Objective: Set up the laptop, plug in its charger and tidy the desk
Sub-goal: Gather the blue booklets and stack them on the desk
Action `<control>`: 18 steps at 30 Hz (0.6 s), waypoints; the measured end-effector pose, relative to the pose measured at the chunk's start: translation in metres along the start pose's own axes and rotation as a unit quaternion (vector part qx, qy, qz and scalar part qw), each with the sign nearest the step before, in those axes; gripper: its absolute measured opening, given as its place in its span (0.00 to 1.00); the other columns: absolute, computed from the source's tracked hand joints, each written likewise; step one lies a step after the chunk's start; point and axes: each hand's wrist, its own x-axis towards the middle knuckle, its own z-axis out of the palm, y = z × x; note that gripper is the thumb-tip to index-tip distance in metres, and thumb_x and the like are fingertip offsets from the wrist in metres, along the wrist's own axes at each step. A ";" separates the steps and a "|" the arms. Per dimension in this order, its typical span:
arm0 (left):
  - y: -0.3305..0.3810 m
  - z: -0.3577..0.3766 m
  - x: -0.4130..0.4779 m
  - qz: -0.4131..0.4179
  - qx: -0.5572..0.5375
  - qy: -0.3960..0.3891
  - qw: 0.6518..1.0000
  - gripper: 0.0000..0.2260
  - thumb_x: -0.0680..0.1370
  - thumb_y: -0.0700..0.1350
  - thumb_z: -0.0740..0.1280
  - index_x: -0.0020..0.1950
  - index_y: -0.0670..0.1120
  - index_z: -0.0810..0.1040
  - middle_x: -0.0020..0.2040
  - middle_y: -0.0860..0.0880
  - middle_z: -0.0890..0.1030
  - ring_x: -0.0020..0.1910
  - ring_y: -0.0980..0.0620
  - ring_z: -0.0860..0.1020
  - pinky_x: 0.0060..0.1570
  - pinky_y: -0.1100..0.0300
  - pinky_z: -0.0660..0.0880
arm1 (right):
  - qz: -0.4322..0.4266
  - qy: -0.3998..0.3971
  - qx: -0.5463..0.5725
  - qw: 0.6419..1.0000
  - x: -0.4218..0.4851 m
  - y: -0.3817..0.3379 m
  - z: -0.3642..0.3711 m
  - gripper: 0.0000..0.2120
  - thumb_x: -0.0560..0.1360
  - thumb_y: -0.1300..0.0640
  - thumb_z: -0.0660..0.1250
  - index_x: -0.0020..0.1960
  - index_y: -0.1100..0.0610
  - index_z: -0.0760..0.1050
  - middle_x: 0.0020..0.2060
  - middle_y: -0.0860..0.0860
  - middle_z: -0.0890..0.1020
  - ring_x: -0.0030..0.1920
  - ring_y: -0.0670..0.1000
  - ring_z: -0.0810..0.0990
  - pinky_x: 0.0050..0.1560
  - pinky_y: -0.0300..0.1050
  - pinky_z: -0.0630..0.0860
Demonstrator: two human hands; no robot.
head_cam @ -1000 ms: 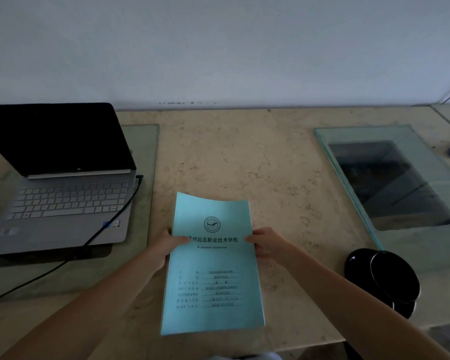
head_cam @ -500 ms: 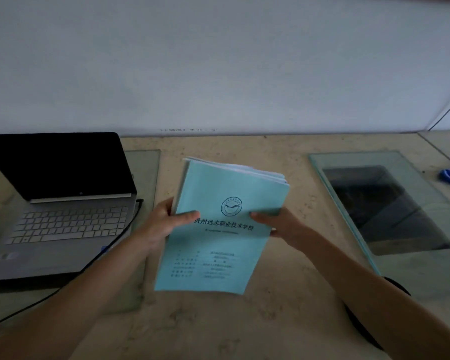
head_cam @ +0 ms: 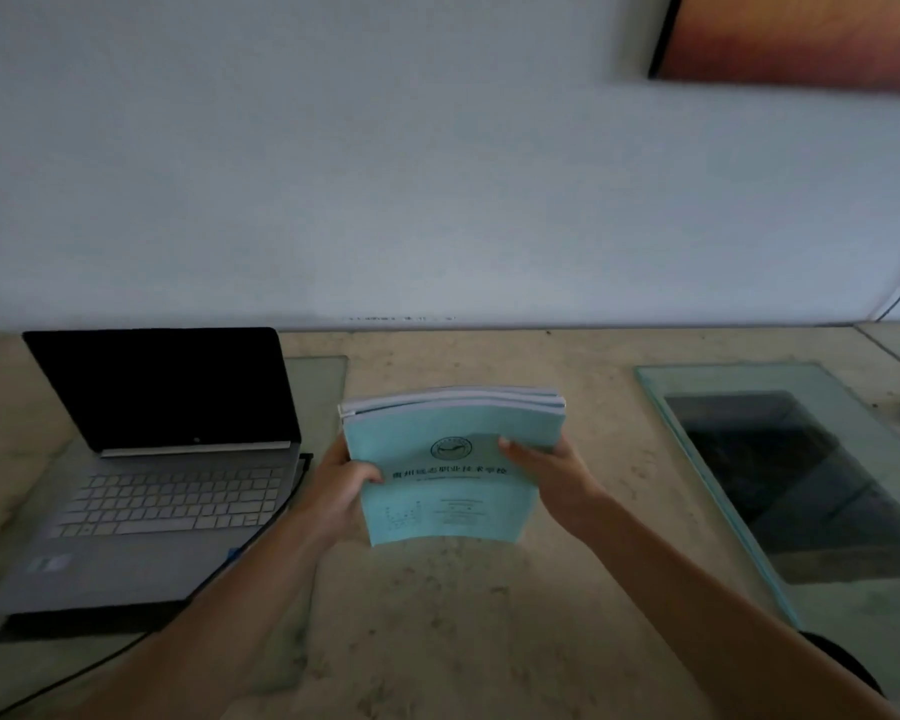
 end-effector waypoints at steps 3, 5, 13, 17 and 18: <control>0.001 0.002 0.003 0.003 0.029 -0.016 0.999 0.23 0.69 0.23 0.56 0.57 0.43 0.74 0.47 0.45 0.80 0.45 0.48 0.79 0.38 0.55 0.74 | 0.000 -0.022 -0.022 1.000 0.000 0.003 -0.004 0.19 0.68 0.64 0.70 0.58 0.59 0.77 0.47 0.54 0.85 0.47 0.55 0.83 0.44 0.48 0.80; 0.001 0.001 0.008 0.010 0.076 -0.016 0.997 0.22 0.69 0.24 0.56 0.54 0.44 0.74 0.46 0.46 0.79 0.45 0.49 0.78 0.39 0.56 0.73 | 0.020 -0.034 -0.067 0.997 0.002 0.007 -0.011 0.21 0.66 0.65 0.71 0.58 0.58 0.76 0.48 0.53 0.85 0.49 0.54 0.83 0.45 0.47 0.80; 0.004 -0.023 0.030 -0.024 0.294 -0.122 0.948 0.19 0.73 0.29 0.64 0.60 0.45 0.72 0.52 0.50 0.77 0.53 0.52 0.75 0.39 0.71 0.72 | 0.076 -0.065 -0.265 0.959 0.025 0.023 -0.043 0.16 0.71 0.66 0.70 0.56 0.54 0.74 0.51 0.47 0.81 0.52 0.50 0.80 0.50 0.40 0.79; -0.002 -0.034 0.045 -0.018 0.309 -0.155 0.938 0.18 0.72 0.32 0.68 0.58 0.47 0.74 0.49 0.56 0.78 0.51 0.54 0.77 0.39 0.73 0.75 | 0.096 -0.099 -0.349 0.927 0.037 0.027 -0.057 0.15 0.72 0.67 0.68 0.58 0.58 0.75 0.52 0.49 0.80 0.54 0.50 0.80 0.55 0.42 0.78; -0.002 -0.036 0.051 -0.011 0.305 -0.152 0.940 0.17 0.72 0.32 0.69 0.55 0.48 0.75 0.48 0.57 0.79 0.51 0.53 0.78 0.40 0.72 0.76 | 0.094 -0.093 -0.352 0.927 0.040 0.029 -0.059 0.14 0.73 0.67 0.68 0.56 0.56 0.75 0.51 0.47 0.81 0.54 0.50 0.80 0.55 0.42 0.78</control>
